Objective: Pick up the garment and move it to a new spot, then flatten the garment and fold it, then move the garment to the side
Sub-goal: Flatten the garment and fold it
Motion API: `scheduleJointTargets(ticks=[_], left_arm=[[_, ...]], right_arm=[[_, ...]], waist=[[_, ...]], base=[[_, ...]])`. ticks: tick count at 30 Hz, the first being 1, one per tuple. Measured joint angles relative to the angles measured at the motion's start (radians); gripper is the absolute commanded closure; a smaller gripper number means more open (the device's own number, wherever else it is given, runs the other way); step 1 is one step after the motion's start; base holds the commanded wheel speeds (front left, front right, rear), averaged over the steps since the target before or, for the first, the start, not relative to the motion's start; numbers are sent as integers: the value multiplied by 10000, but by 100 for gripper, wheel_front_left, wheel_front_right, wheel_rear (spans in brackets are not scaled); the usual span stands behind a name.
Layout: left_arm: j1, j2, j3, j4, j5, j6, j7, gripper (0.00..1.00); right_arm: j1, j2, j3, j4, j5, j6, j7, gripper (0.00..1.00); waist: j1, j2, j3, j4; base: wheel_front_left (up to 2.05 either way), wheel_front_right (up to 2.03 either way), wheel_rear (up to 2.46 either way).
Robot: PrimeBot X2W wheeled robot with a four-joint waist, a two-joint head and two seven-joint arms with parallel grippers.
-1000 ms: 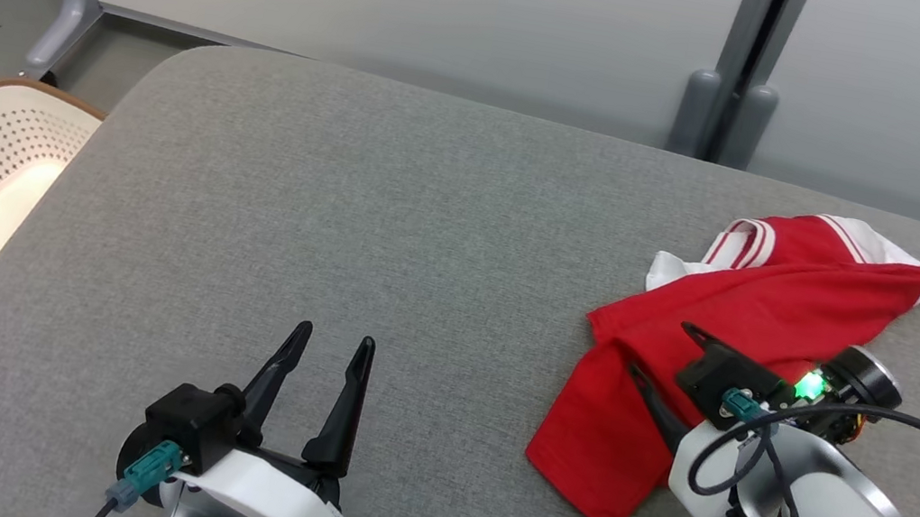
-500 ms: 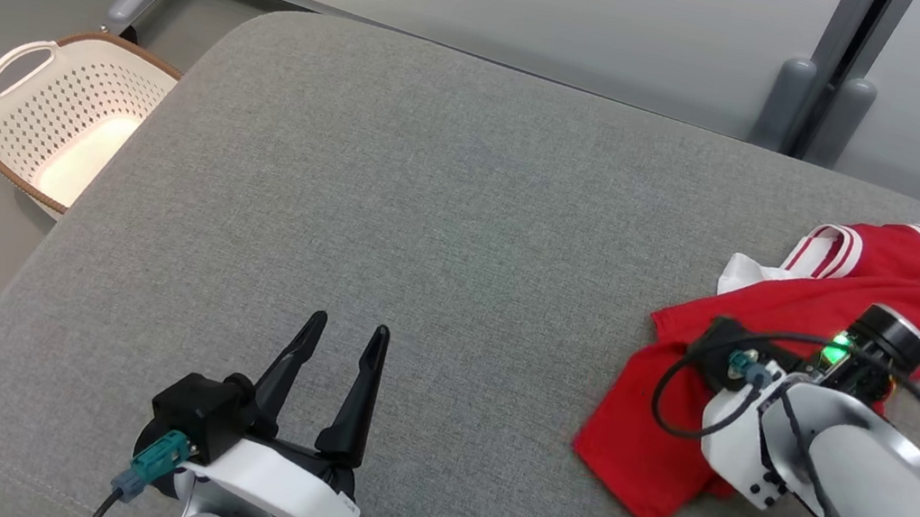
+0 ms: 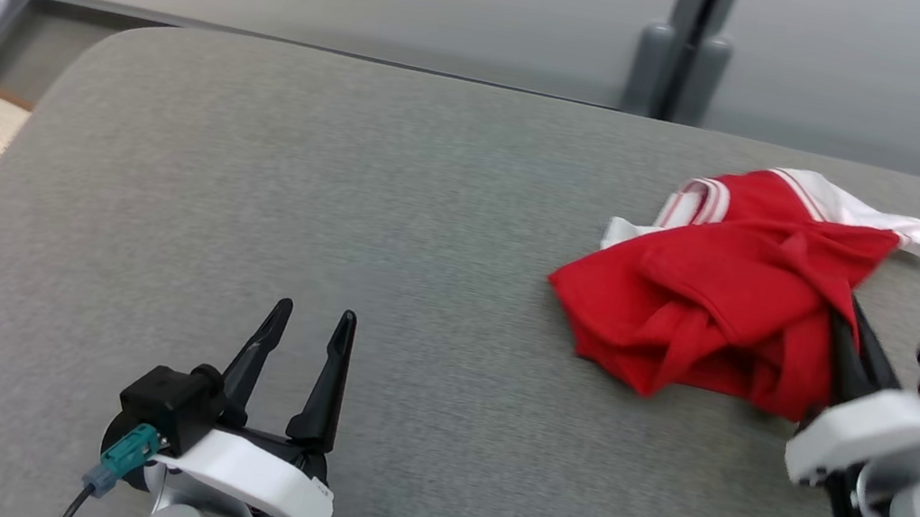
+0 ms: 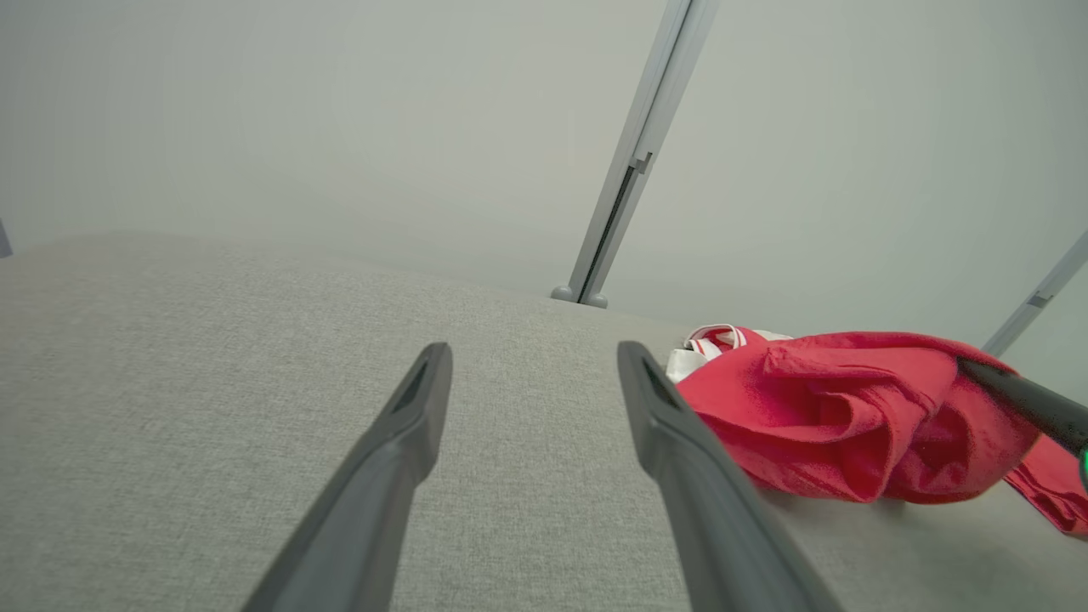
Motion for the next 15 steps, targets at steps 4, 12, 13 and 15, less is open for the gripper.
scheduleJointTargets(ticks=[4,12,13,15], left_arm=[[-24,-2,159,33,142,-67,2,0],[-215,-12,167,194,311,-228,2,0],[-251,-10,174,213,311,-230,2,0],[-287,-6,182,230,314,-244,2,0]], right_arm=[[1390,1513,-2493,-420,671,-4,-464,100],[2838,2173,-3469,-725,2464,-4,-44,0],[2868,2182,-3367,-734,2405,-4,-174,0],[2874,2203,-3317,-894,1975,-2,-514,0]], waist=[[1,0,-7,-731],[0,0,104,-1874],[1,0,121,-1950],[1,0,140,-2054]], base=[[0,0,0],[0,0,0],[0,0,0],[0,0,0]])
